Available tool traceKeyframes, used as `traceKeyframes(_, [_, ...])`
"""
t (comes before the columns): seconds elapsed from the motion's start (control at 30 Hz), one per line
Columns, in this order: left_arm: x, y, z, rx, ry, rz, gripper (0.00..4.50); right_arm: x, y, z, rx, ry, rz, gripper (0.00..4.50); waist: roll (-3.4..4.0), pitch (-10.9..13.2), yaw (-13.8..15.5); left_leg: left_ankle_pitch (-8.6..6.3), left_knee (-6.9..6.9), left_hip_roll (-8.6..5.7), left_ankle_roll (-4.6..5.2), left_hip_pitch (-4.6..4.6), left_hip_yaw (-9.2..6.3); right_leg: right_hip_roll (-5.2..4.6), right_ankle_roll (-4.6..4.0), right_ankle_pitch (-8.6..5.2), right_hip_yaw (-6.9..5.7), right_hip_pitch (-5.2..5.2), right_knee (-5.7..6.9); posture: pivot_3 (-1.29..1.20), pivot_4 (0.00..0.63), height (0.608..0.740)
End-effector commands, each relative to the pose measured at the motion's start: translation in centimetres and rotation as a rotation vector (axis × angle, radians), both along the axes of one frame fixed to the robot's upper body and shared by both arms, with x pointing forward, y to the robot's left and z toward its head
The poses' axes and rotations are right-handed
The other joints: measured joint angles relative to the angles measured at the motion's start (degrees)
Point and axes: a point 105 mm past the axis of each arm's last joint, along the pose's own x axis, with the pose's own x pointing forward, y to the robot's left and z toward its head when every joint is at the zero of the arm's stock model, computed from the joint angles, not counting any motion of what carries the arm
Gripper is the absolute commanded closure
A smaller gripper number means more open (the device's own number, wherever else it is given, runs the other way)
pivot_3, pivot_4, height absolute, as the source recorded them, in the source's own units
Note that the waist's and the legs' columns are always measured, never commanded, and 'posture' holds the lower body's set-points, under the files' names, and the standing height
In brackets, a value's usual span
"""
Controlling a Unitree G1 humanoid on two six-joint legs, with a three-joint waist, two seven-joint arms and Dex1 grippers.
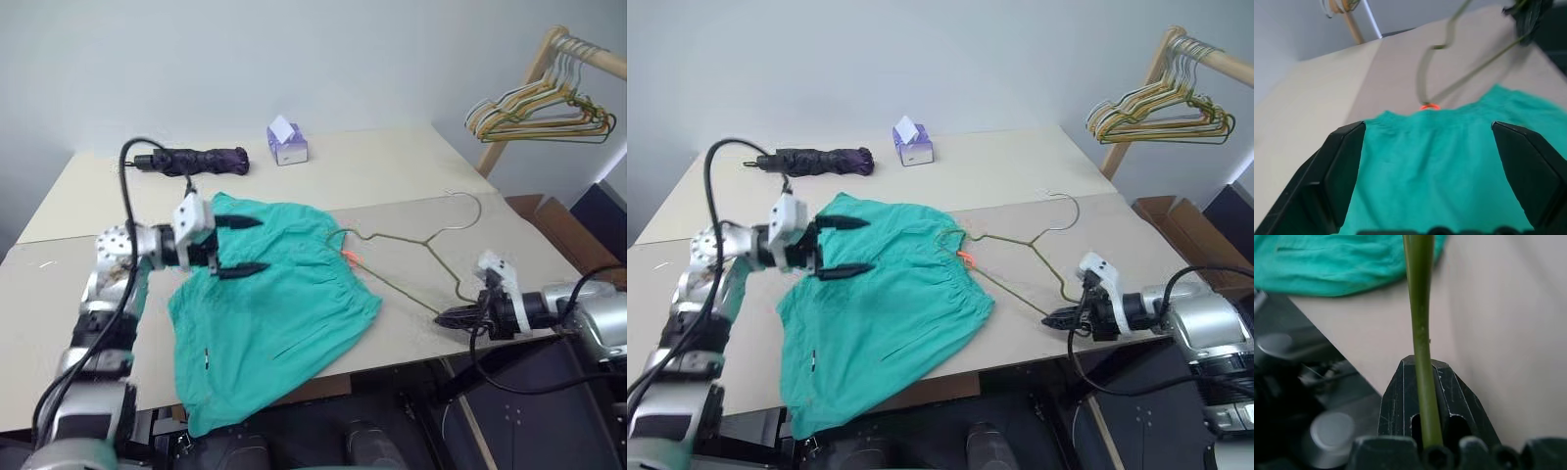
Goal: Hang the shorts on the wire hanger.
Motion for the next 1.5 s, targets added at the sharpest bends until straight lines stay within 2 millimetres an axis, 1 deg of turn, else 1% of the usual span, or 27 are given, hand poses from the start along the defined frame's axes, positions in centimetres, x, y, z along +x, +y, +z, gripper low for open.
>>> traceKeyframes(0.03, [-1.4,-0.1,2.4,-0.024,-0.051,-0.029,0.05,0.7,-0.2,0.7,0.083,0.065,-0.093,4.50,0.00,0.0,0.3,0.00,0.00,-0.01,0.00,0.02,0.00,0.00,0.01,0.00,0.00,0.03,-0.01,-0.03,0.018,0.740])
traceKeyframes(0.17, [-2.0,0.0,2.1,-0.005,-0.051,-0.009,0.05,1.8,-0.4,-0.2,0.105,0.140,-0.168,4.50,0.03,0.0,1.0,-0.02,0.00,-0.02,0.01,0.04,0.05,-0.01,0.02,-0.01,0.00,0.08,-0.10,-0.03,0.018,0.740])
traceKeyframes(0.27, [-2.2,-0.1,2.1,-0.007,-0.054,0.001,0.05,2.0,0.1,-0.5,0.113,0.223,-0.176,4.50,0.04,0.0,1.7,-0.03,-0.03,-0.01,0.01,0.00,0.06,0.00,0.03,-0.01,-0.01,0.05,-0.14,0.01,0.020,0.740])
traceKeyframes(0.43, [-2.5,-0.3,2.2,-0.009,-0.056,0.002,0.05,2.0,0.1,-0.8,0.114,0.269,-0.177,4.50,0.04,0.0,2.9,-0.03,-0.02,-0.02,0.02,0.00,0.09,0.00,0.02,-0.01,0.00,0.04,-0.15,0.02,0.017,0.740])
traceKeyframes(0.63, [-2.7,-0.2,2.1,-0.003,-0.055,0.005,0.05,1.6,0.2,-0.4,0.139,0.266,-0.135,4.50,0.04,0.0,3.7,-0.03,-0.02,-0.02,0.01,0.01,0.12,0.00,0.02,-0.01,0.00,0.04,-0.15,0.02,0.020,0.740])
traceKeyframes(0.87, [-2.7,-0.3,1.9,0.002,-0.054,0.008,0.05,2.0,0.1,0.4,0.161,0.238,-0.128,4.50,0.04,0.0,3.8,-0.03,-0.02,-0.02,0.01,0.00,0.14,0.00,0.03,-0.01,0.01,0.04,-0.16,0.02,0.019,0.740])
traceKeyframes(1.0, [-2.8,-0.3,1.8,0.005,-0.055,0.011,0.05,2.0,0.0,0.5,0.157,0.234,-0.114,4.50,0.04,0.0,3.9,-0.03,-0.02,-0.02,0.01,0.00,0.15,0.00,0.03,-0.01,0.01,0.04,-0.16,0.03,0.020,0.740])
traceKeyframes(1.2, [-2.8,-0.3,1.7,0.004,-0.057,0.018,0.05,2.7,-0.4,1.0,0.154,0.202,-0.135,4.50,0.04,0.0,4.5,-0.03,-0.02,-0.02,0.01,0.00,0.17,0.00,0.03,-0.01,0.02,0.04,-0.17,0.03,0.017,0.740])
traceKeyframes(1.5, [-2.7,-0.3,1.8,0.014,-0.059,0.019,0.05,1.9,0.4,0.1,0.093,0.266,-0.043,4.50,0.04,0.0,4.5,-0.03,-0.02,-0.02,0.01,-0.01,0.17,0.00,0.03,-0.01,0.02,0.02,-0.18,0.03,0.019,0.740])
